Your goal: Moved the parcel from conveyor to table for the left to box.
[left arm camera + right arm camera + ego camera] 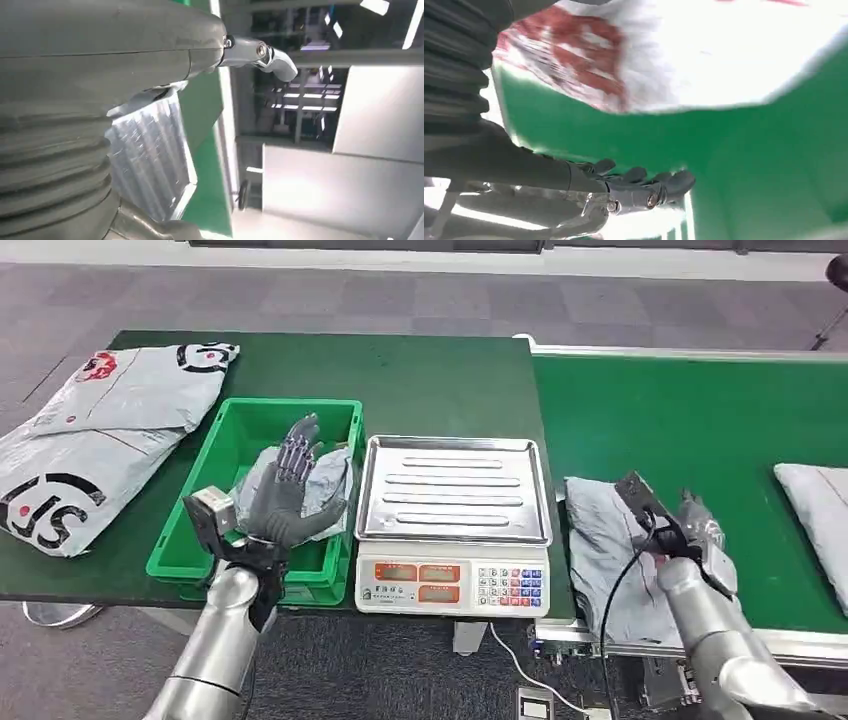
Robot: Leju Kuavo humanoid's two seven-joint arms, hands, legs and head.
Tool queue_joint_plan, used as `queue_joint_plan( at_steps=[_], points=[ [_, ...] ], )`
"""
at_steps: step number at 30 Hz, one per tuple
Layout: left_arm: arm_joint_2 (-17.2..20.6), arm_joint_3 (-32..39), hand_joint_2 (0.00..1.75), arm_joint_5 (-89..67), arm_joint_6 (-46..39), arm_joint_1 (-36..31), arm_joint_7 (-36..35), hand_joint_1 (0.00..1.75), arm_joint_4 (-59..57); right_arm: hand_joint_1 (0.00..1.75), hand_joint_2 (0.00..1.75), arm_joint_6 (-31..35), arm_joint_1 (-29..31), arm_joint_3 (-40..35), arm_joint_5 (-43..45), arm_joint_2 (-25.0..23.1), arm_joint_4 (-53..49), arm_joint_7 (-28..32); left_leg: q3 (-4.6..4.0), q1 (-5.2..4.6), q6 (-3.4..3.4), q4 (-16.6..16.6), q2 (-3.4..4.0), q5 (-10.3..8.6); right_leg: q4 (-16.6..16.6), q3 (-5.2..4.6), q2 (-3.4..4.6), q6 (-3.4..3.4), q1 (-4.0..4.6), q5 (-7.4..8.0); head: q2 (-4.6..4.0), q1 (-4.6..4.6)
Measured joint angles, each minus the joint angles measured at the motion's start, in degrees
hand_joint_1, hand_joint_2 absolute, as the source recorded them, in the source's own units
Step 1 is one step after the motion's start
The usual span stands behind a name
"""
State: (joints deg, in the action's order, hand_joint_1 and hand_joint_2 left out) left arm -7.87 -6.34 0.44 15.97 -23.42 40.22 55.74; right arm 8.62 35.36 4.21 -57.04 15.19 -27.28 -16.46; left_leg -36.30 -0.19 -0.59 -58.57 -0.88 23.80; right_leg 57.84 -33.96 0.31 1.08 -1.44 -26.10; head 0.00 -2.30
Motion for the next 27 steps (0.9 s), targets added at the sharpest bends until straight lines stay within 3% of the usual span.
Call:
queue_joint_plan(
  at_steps=[4,10,16,17,18,22,27],
  points=[
    [0.00,0.11,1.75,0.02,2.10,-0.85,0.00,0.00,-2.89,0.00,1.75,-7.04,-0.30,1.38,-1.42,0.94,2.93,-1.51,-0.03,0.00,0.00,0.00,0.00,0.00,0.00,-0.01,0.00,0.00,0.00,0.00,0.00,0.00],
    [0.00,0.17,1.75,0.09,2.39,-1.60,0.00,0.00,-5.06,0.00,1.75,-8.21,-0.33,2.15,-1.62,1.40,4.95,-1.86,-0.03,0.00,0.01,-0.01,-0.03,0.00,0.00,0.02,-0.03,0.00,0.00,0.00,0.00,0.00],
    [-0.13,0.72,1.75,0.33,2.17,-2.84,0.00,0.00,-7.18,0.00,1.75,-15.82,-0.09,3.11,-0.59,1.79,6.28,2.97,-0.02,0.00,0.01,-0.02,-0.03,-0.01,0.00,0.02,-0.03,0.01,0.00,0.01,0.00,0.00],
    [-0.13,0.74,1.75,0.17,1.88,-2.96,0.02,0.00,-7.42,0.26,1.75,-17.15,-0.10,3.20,-0.55,1.90,6.30,4.22,-0.01,0.00,0.01,-0.02,-0.02,-0.01,0.00,0.02,-0.02,0.01,0.00,0.01,0.00,0.00],
    [-0.15,0.74,1.75,-0.22,1.52,-3.05,0.02,0.00,-7.65,1.75,1.75,-18.62,-0.13,3.30,-0.55,1.97,6.34,5.58,-0.01,0.00,0.01,-0.02,-0.01,-0.01,0.00,0.02,-0.01,0.01,0.00,0.01,0.00,0.00],
    [-0.33,0.74,1.75,-0.59,1.16,-3.69,0.00,0.00,-8.88,1.75,1.75,-23.94,-0.17,3.37,-0.61,2.40,6.65,9.74,-0.02,0.00,0.01,-0.01,-0.01,-0.01,0.00,0.02,-0.01,0.01,0.00,0.01,0.00,0.00],
    [-0.46,0.76,1.75,-0.59,0.40,-3.92,0.00,0.00,-9.84,1.75,1.75,-23.40,-0.21,3.37,-0.79,2.38,6.74,14.76,-0.03,0.00,0.01,0.00,-0.01,-0.01,0.00,0.02,-0.01,0.01,0.01,0.01,0.00,0.00]
  ],
)
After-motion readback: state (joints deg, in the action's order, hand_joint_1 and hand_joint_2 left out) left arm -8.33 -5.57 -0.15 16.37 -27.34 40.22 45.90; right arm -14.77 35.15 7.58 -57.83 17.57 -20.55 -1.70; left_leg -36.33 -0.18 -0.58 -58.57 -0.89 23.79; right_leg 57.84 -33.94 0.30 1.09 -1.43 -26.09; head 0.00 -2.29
